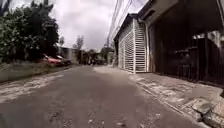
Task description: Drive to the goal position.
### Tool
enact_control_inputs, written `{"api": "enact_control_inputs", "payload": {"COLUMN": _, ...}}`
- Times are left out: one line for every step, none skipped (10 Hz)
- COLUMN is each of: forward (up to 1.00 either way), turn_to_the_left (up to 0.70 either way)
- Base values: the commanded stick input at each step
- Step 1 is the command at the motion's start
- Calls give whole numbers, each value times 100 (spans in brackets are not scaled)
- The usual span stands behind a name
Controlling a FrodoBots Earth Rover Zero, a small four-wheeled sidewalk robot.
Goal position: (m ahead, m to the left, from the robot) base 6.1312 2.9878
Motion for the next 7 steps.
{"api": "enact_control_inputs", "payload": {"forward": 70, "turn_to_the_left": 1}}
{"api": "enact_control_inputs", "payload": {"forward": 70, "turn_to_the_left": 3}}
{"api": "enact_control_inputs", "payload": {"forward": 70, "turn_to_the_left": 3}}
{"api": "enact_control_inputs", "payload": {"forward": 70, "turn_to_the_left": 2}}
{"api": "enact_control_inputs", "payload": {"forward": 70, "turn_to_the_left": 1}}
{"api": "enact_control_inputs", "payload": {"forward": 70, "turn_to_the_left": 1}}
{"api": "enact_control_inputs", "payload": {"forward": 70, "turn_to_the_left": 2}}
